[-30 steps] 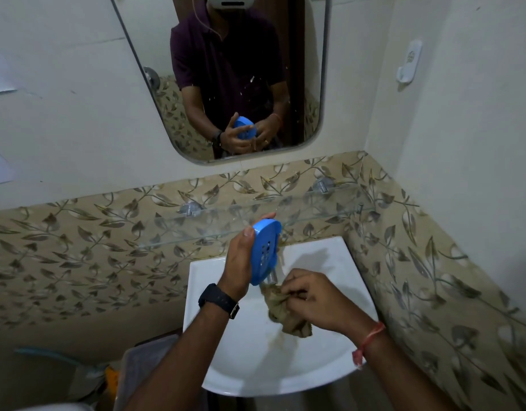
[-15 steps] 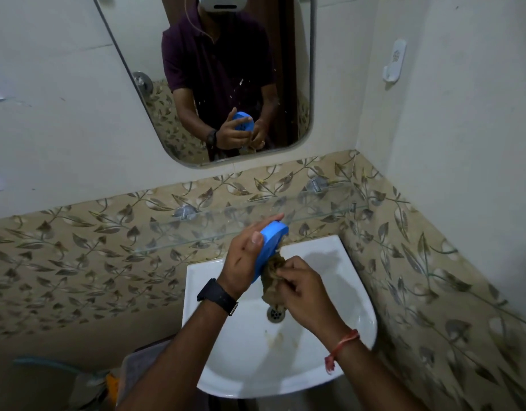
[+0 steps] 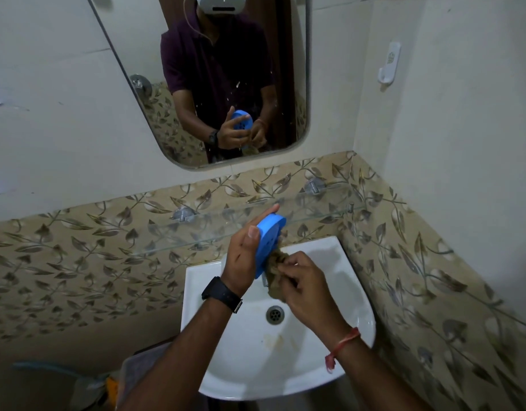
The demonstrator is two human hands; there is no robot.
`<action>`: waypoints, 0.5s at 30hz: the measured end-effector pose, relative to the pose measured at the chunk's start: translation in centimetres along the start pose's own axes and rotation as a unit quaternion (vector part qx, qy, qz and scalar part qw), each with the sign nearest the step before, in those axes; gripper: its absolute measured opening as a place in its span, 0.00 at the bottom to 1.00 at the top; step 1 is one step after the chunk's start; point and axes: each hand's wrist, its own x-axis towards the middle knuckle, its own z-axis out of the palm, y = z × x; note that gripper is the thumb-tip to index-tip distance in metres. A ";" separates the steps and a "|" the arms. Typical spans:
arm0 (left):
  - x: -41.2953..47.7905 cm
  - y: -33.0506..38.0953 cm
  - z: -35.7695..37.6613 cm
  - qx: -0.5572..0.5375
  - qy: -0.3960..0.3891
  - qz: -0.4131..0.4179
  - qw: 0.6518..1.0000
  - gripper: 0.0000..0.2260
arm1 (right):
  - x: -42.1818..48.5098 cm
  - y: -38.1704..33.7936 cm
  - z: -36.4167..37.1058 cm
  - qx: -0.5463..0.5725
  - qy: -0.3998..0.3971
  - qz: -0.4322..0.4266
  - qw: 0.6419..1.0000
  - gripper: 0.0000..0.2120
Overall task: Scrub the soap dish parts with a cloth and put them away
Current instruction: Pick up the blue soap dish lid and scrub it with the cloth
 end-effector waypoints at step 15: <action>-0.6 -1.3 -0.1 -0.086 0.068 -0.063 0.992 0.30 | -1.4 -1.1 0.4 0.075 -0.035 0.020 0.996 0.08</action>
